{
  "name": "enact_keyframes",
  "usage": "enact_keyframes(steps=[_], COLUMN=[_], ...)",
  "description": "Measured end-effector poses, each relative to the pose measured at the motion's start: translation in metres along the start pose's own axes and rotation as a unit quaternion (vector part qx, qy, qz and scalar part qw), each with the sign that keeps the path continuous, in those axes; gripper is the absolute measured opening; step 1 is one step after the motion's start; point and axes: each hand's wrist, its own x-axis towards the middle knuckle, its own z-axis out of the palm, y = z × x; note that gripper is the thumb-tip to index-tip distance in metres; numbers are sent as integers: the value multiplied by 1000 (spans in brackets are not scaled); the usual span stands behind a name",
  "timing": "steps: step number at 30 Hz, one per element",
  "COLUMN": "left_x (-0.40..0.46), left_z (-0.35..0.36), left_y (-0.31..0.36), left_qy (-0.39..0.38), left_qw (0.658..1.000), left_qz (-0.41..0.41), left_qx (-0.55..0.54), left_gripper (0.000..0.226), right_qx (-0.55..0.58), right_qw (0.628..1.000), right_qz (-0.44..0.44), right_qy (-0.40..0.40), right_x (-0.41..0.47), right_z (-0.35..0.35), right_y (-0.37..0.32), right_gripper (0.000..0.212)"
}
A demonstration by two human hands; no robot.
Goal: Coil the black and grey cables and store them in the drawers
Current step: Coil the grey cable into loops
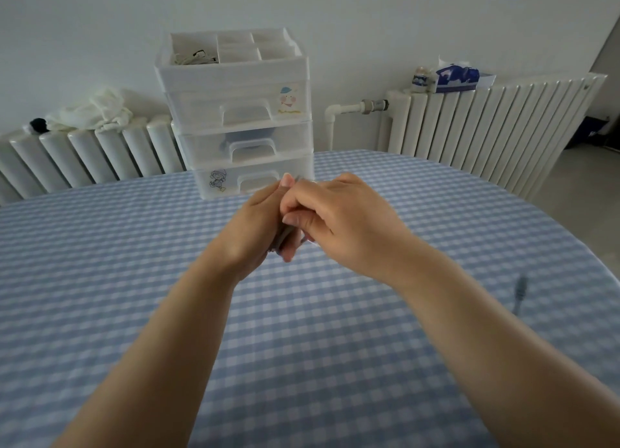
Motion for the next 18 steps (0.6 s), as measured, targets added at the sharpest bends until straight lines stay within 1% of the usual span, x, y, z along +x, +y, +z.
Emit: enact_keyframes(steps=[2, 4, 5, 7, 9, 11, 13, 15, 16, 18], left_x=[2, 2, 2, 2, 2, 3, 4, 4, 3, 3], left_z=[0, -2, -4, -8, -12, -14, -15, -15, -16, -18], left_y=[-2, -3, -3, -4, -6, -9, -10, -9, -10, -11], left_qy=[-8, -20, -36, -83, -137, -177, -208, -215, -212, -209], left_qw=[997, 992, 989, 982, 965, 952, 944, 939, 938, 931], left_qz=[-49, -90, -102, -122, -147, -167, -181, -199, -202, -202], left_qx=[-57, -89, -96, -120, -166, -184, -180, -182, -187, -220], left_gripper=[49, 44, 43, 38, 35, 33, 29, 28, 30, 38], right_qx=[-31, -60, -72, -90, -101, -102, -54, 9, 21, 8], right_qw=[998, 993, 991, 989, 986, 987, 992, 989, 988, 988], right_qz=[-9, -11, -5, 26, 52, 67, 112, 145, 149, 148], right_qy=[52, 97, 109, 118, 118, 100, 38, -17, -29, -33], right_x=[0, 0, 0, 1, 2, 1, 0, -1, -1, -1], right_z=[6, 13, 13, 9, 2, -1, -5, -11, -14, -20], right_y=[-3, -5, -6, -5, -1, 3, 6, 11, 15, 23], right_gripper=[20, 24, 26, 38, 49, 47, 39, 31, 29, 31])
